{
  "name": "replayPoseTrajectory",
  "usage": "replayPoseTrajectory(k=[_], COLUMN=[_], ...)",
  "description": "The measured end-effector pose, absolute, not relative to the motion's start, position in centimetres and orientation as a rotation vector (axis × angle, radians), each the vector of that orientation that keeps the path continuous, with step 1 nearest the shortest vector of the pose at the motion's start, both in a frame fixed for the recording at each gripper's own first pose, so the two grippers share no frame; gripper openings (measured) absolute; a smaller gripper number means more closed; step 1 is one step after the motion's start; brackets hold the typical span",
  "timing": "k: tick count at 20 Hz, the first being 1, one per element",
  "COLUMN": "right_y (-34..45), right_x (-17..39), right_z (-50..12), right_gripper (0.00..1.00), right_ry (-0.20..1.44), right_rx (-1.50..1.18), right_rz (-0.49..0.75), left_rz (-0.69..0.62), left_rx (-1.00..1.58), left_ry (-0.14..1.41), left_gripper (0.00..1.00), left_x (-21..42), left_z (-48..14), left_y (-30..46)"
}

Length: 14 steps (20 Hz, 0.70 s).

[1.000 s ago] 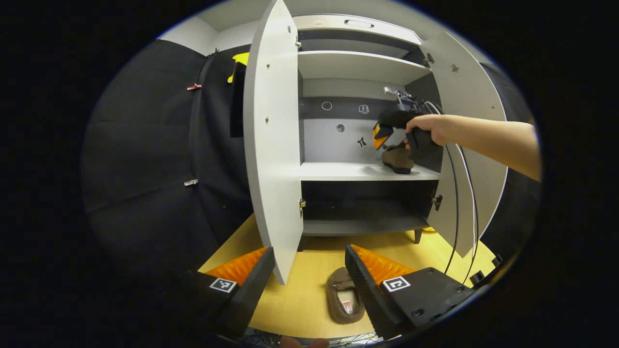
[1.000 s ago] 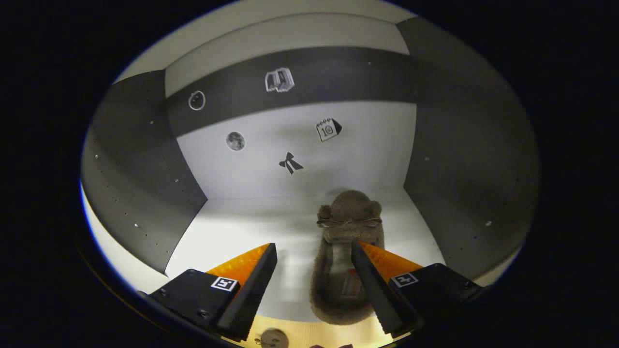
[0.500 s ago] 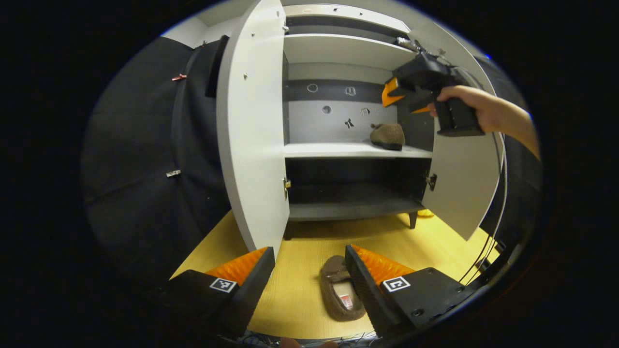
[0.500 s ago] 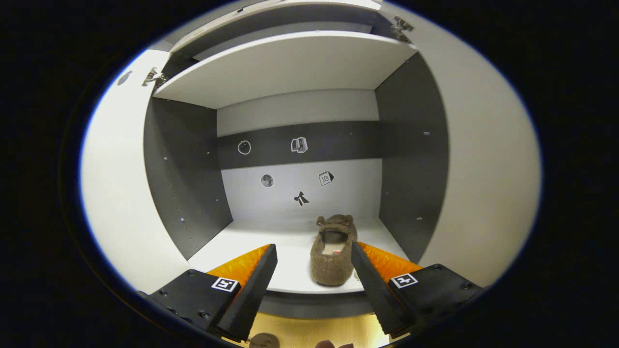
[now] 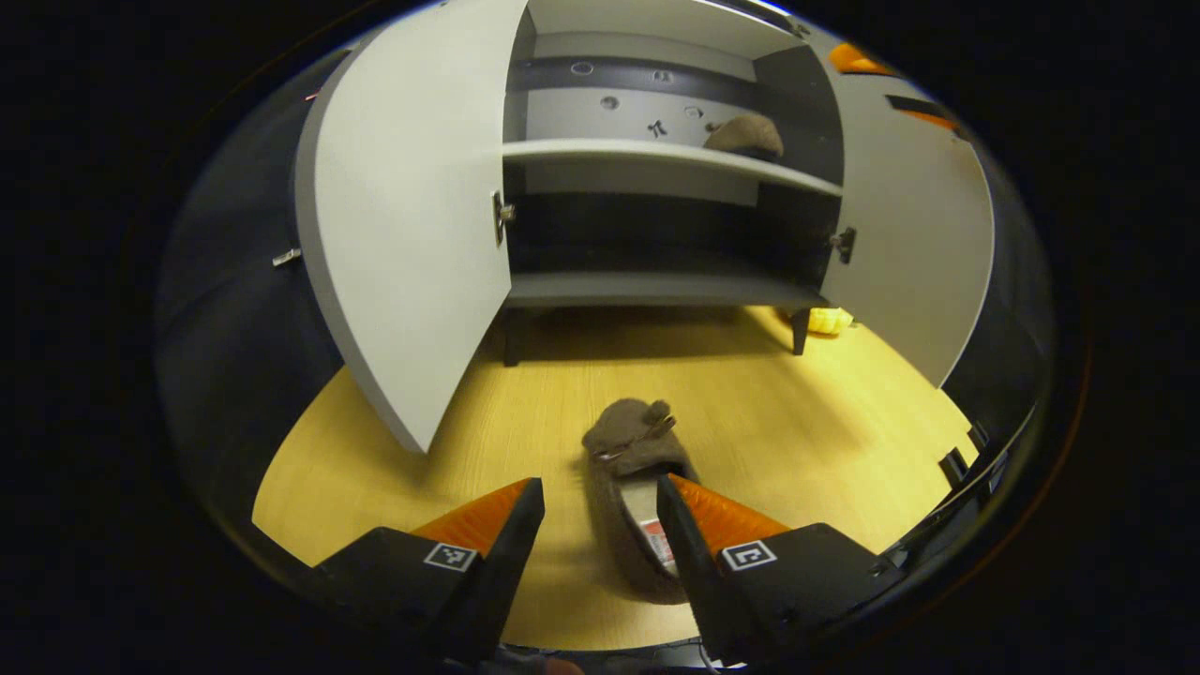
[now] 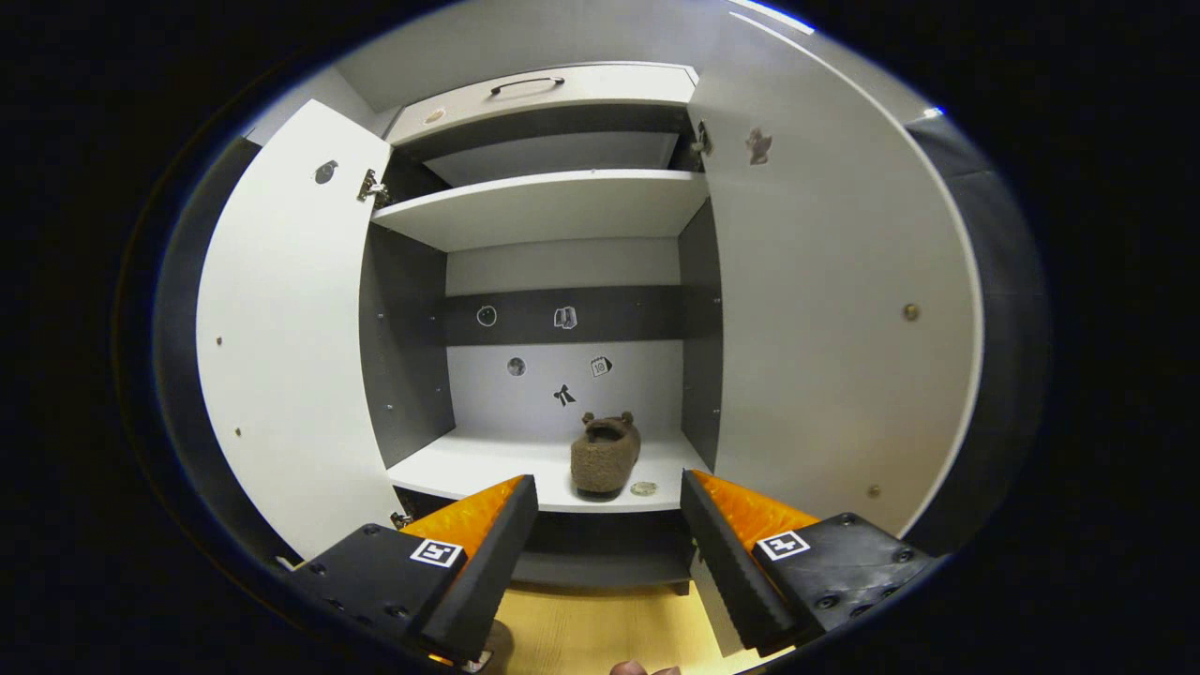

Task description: Grab one shoe with the right hand and put it into the shoe cabinet, grab the other shoe with the left hand and put it into the shoe cabinet; then close the right door with the right hand and the left door with the left hand.

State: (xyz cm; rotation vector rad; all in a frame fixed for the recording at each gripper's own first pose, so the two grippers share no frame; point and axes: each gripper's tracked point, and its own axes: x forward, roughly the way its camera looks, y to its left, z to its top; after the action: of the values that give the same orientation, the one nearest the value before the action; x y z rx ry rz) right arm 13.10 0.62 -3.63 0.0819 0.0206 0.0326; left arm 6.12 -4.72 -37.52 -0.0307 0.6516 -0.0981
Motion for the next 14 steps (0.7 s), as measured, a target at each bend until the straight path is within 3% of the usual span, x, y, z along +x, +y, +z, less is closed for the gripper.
replayPoseTrajectory(k=[6,10,12,14], right_y=[-2.4,-3.6,-3.8,-4.4], right_x=[8.5,6.3,5.4,5.0], right_z=[-4.4,-3.8,-3.4,-2.8], right_gripper=[0.98,0.99,0.98,0.98], right_ry=[0.074,0.083,0.088,0.080], right_rx=[0.011,-0.030,-0.020,-0.023], right_rz=[0.019,0.032,0.040,0.035], left_rz=[-0.116,-0.118,-0.137,-0.135], left_rx=[-0.049,-0.035,-0.011,0.010], left_ry=[0.740,0.713,0.714,0.711], left_gripper=[0.68,0.60,0.53,0.39], left_x=[8.2,10.9,11.8,12.5], left_z=[-43.1,-43.8,-44.2,-44.0], left_y=[-6.0,-6.1,-6.5,-6.6])
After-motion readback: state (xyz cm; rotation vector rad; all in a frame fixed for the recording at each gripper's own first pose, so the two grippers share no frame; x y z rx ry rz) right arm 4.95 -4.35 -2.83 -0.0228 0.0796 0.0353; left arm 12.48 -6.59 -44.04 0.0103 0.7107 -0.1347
